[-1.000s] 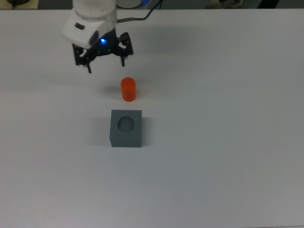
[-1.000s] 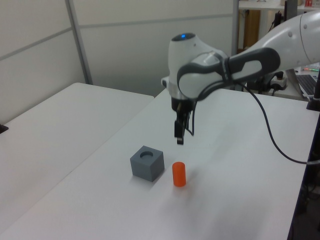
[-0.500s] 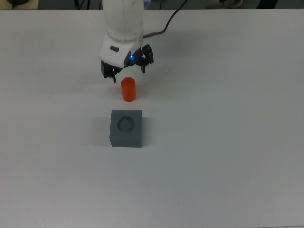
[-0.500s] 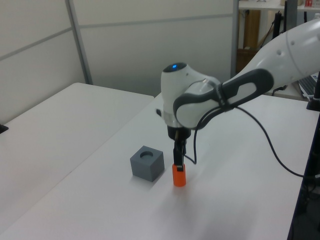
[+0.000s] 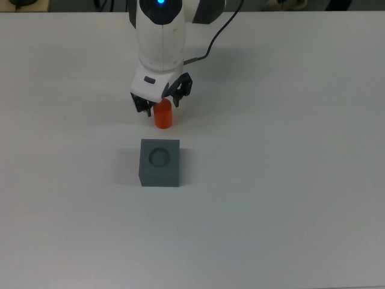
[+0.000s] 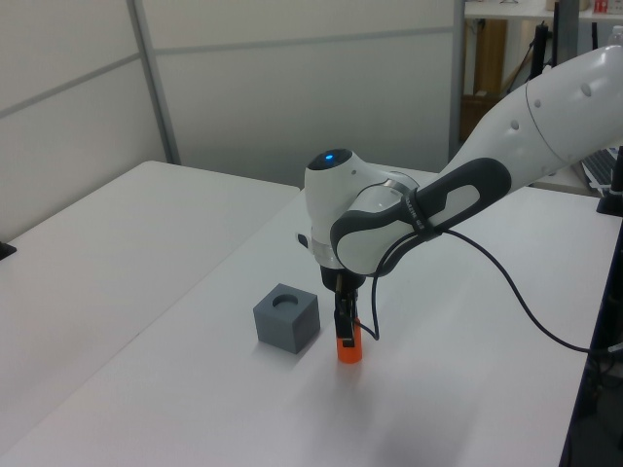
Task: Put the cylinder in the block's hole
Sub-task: 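Close the gripper on the orange cylinder, then lift the cylinder and carry it over the grey cube's hole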
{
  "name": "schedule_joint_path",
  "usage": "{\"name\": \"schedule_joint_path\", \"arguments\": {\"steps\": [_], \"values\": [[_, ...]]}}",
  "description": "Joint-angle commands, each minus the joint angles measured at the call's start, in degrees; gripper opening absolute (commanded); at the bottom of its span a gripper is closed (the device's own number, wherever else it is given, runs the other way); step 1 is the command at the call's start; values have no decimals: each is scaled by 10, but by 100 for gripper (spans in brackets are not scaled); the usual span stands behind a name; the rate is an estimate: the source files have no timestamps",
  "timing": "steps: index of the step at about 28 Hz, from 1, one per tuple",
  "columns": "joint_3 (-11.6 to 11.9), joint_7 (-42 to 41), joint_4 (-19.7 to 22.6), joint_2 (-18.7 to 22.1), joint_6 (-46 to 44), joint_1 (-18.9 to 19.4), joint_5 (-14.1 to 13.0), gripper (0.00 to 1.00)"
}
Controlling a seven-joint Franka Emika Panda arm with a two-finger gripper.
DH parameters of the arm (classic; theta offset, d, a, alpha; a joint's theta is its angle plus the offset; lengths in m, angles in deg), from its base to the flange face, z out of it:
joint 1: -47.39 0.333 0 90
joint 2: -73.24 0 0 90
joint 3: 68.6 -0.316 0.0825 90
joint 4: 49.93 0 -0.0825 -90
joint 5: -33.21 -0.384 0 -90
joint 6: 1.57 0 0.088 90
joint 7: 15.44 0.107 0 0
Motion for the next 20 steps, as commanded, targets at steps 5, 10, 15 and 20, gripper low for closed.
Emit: {"name": "schedule_joint_path", "arguments": {"steps": [5,10,15,20], "values": [[-5,3,-22,-2,2,5,6,0],[-1,12,-84,-4,-8,-5,-17,0],[1,14,-154,-23,-8,-25,-57,0],[1,15,-183,-32,-2,-36,-81,0]]}}
